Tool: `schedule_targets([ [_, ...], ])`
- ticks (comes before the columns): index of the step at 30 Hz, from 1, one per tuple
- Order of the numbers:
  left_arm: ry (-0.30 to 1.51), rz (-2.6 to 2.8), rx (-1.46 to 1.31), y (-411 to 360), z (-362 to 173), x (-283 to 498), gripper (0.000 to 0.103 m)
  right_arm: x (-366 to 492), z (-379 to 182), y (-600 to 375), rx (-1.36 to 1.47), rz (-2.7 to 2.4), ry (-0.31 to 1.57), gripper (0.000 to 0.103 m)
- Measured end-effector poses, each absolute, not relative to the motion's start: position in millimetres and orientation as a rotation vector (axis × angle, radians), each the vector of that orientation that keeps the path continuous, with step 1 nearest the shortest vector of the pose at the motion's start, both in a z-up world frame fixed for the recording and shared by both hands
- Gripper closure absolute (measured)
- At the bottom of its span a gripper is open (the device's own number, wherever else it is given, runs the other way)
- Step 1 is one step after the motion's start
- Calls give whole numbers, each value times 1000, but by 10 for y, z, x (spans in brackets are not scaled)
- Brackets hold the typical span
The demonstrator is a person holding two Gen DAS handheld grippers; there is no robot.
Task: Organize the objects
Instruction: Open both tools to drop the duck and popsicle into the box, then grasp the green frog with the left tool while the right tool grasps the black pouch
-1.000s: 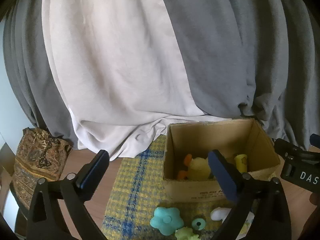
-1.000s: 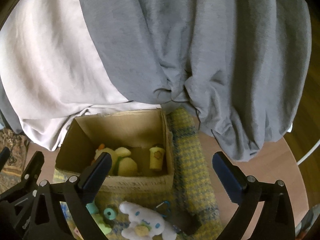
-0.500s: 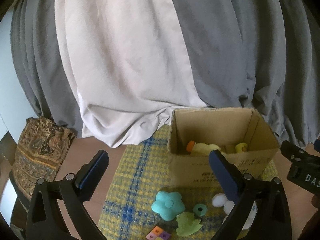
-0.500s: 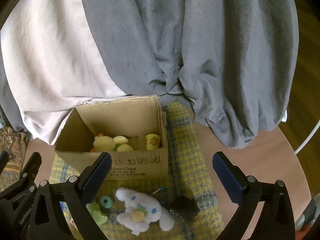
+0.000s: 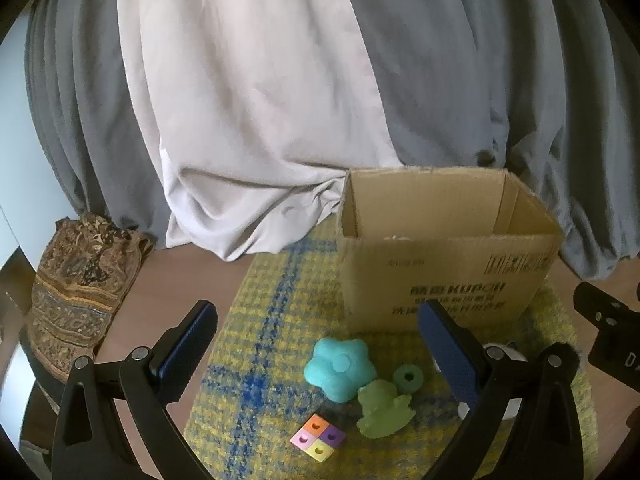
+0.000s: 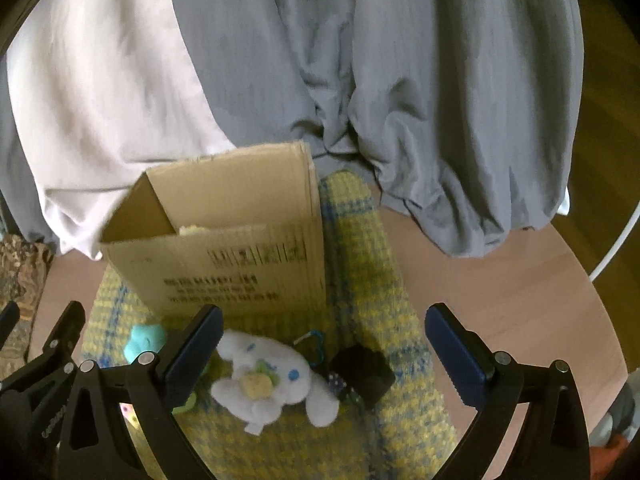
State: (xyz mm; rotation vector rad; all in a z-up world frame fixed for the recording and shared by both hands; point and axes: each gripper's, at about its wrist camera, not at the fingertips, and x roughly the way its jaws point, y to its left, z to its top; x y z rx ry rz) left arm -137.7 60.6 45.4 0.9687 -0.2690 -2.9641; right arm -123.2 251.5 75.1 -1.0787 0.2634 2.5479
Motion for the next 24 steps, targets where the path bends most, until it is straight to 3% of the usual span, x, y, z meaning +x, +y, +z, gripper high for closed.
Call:
schedule_targets([
  [24, -243, -2952, 1166, 780, -326, -1264, 1, -877, 45, 2695, -1184, 2465, 283, 2],
])
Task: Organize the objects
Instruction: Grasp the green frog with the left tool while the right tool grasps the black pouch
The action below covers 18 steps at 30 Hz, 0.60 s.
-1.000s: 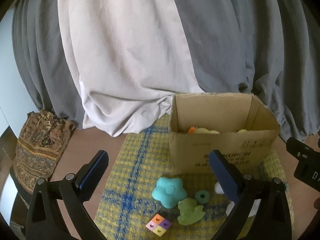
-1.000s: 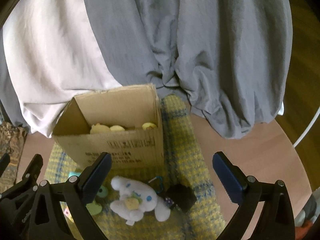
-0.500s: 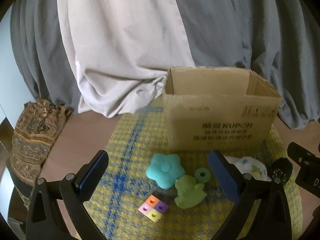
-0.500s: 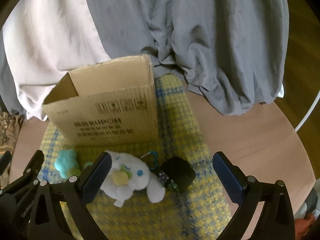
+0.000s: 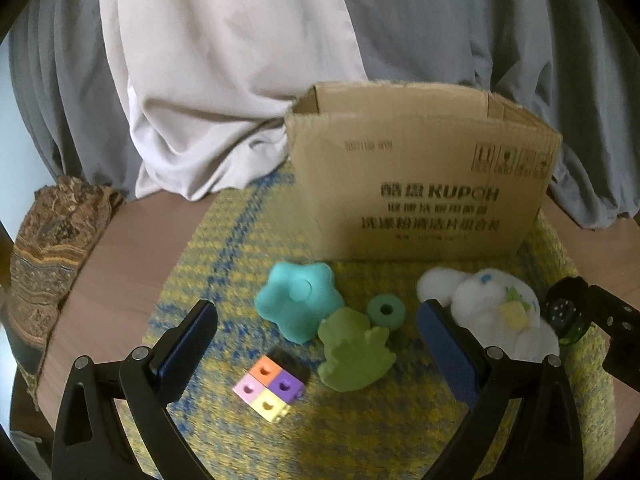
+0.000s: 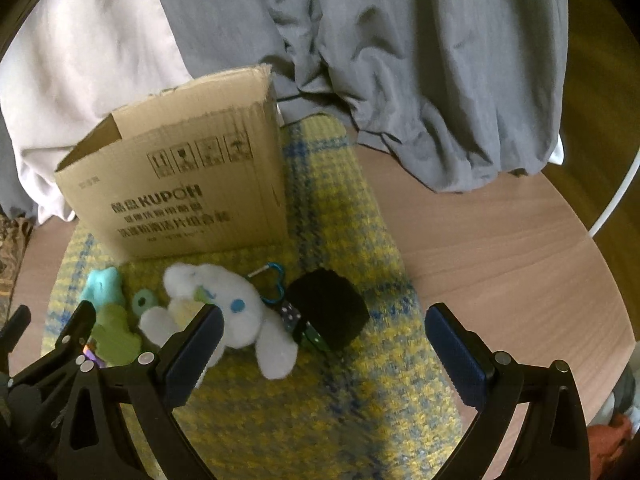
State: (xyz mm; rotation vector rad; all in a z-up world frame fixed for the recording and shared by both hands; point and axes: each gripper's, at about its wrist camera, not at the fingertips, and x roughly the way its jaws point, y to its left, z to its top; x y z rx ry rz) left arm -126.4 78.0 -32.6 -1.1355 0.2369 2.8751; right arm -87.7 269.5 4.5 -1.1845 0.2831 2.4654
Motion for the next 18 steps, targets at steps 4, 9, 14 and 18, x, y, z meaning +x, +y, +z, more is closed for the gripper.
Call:
schedule_targets([
  [4, 234, 2858, -1162, 815, -439, -1296, 1, -870, -53, 2732, -1204, 2451, 290, 2],
  [9, 230, 2843, -1200, 855, -574, -1361, 7, -868, -119, 2776, -1220, 2436, 300, 2],
  [14, 219, 2826, -1254, 867, -718, -1426, 10, -888, -168, 2831, -1234, 2423, 316, 2],
  [18, 207, 2804, -1303, 858, -832, -1486, 16, -916, -195, 2835, -1246, 2419, 315, 2],
])
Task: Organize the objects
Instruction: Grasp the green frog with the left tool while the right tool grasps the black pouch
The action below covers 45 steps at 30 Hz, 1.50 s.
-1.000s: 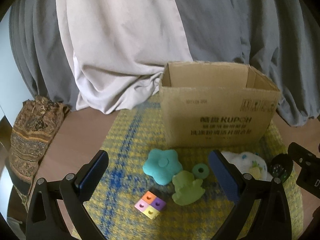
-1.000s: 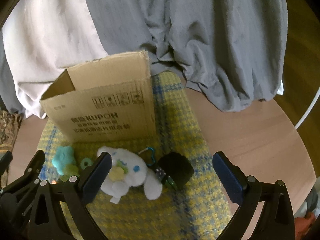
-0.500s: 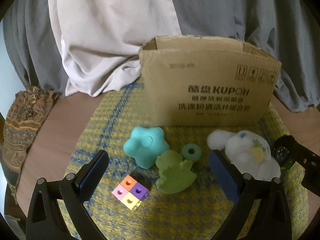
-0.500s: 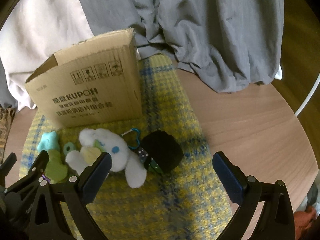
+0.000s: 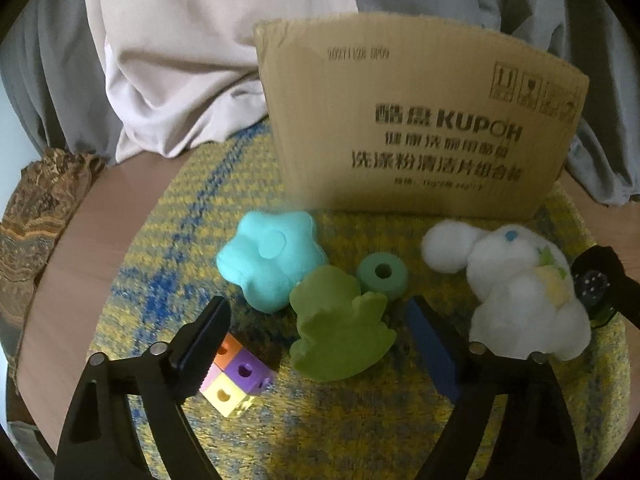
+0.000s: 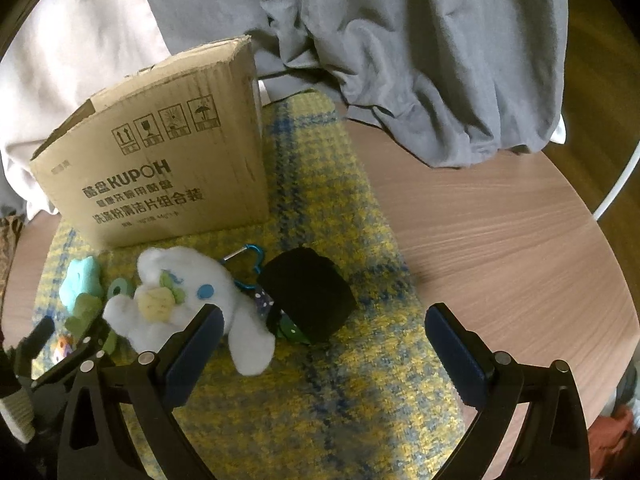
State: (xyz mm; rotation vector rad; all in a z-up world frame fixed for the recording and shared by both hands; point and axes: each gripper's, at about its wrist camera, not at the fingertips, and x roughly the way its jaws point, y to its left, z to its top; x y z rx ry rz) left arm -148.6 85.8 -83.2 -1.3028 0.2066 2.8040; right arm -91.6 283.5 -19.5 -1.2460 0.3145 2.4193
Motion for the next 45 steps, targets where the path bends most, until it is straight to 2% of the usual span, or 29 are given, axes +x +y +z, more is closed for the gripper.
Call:
schedule_targets([
  [6, 181, 2767, -1349, 877, -920, -1547, 28, -965, -245, 2879, -1263, 2415, 324, 2],
  [9, 187, 2755, -1343, 914, -920, -1543, 37, -983, -286, 2924, -1273, 2412, 343, 2],
  [11, 184, 2740, -1340, 938, -917, -1538, 47, -1005, -326, 2971, -1283, 2407, 366, 2],
  [14, 194, 2744, -1330, 953, -905, -1532, 53, -1014, -359, 3021, -1285, 2399, 386, 2],
  [27, 172, 2776, -1310, 861, -808, -1435, 54, -1172, -496, 3007, -1343, 2390, 380, 2],
  [31, 171, 2777, -1307, 867, -788, -1423, 54, -1244, -601, 3034, -1366, 2380, 382, 5],
  [35, 174, 2782, -1299, 886, -767, -1397, 54, -1257, -657, 3090, -1374, 2400, 427, 15],
  [37, 172, 2782, -1298, 901, -747, -1376, 54, -1261, -670, 3087, -1383, 2411, 441, 24],
  [39, 171, 2783, -1296, 898, -738, -1374, 54, -1260, -666, 3071, -1389, 2427, 444, 37],
  [41, 170, 2787, -1292, 886, -722, -1370, 54, -1242, -636, 3054, -1374, 2432, 431, 40],
  [45, 172, 2792, -1280, 875, -677, -1358, 54, -1196, -619, 3054, -1358, 2442, 446, 41],
])
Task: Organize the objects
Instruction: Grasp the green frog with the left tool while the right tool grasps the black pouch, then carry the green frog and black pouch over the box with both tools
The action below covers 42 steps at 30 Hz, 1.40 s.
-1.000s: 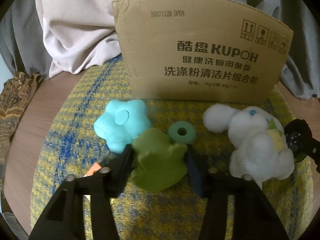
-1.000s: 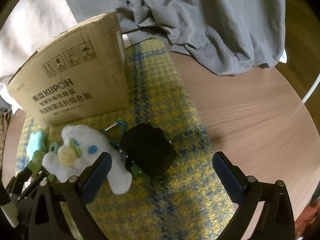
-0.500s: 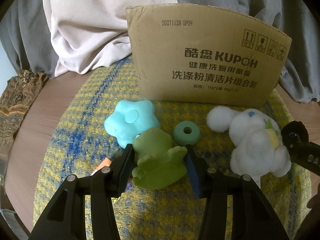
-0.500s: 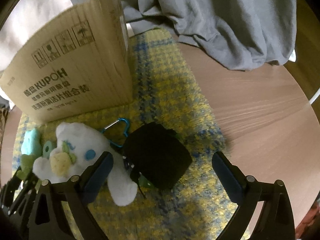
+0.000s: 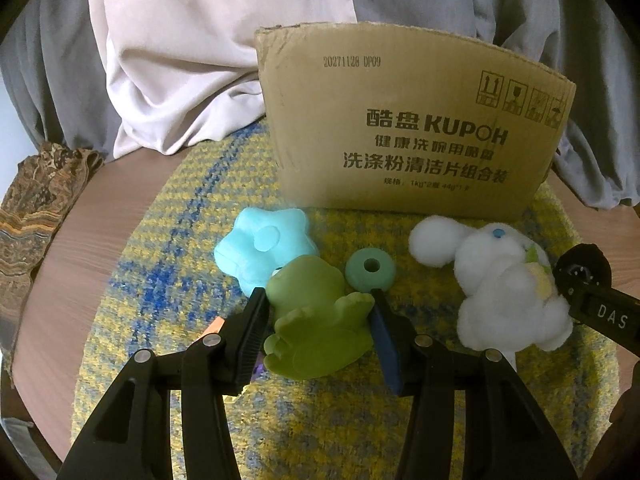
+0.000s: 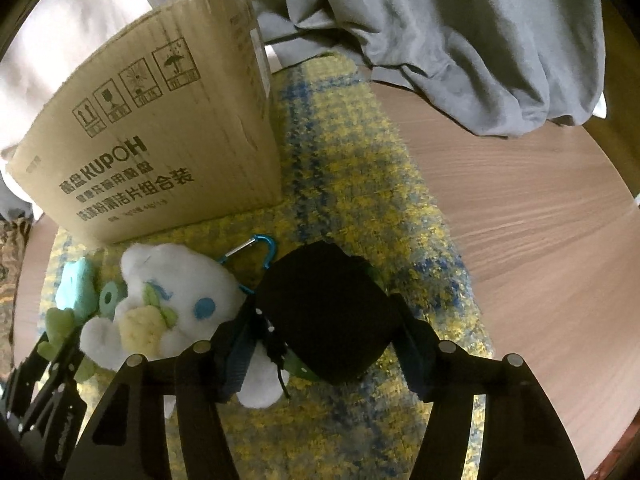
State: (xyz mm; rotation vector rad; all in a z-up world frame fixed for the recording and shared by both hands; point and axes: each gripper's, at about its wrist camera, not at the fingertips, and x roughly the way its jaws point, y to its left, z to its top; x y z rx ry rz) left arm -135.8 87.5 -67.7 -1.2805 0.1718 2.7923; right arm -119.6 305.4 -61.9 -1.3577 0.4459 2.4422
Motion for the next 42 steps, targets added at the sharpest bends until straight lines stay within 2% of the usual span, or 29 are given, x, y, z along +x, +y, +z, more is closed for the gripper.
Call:
schedule_targets([
  [42, 142, 2879, -1039, 697, 246, -1386, 54, -990, 432, 2614, -1064, 2619, 304, 41],
])
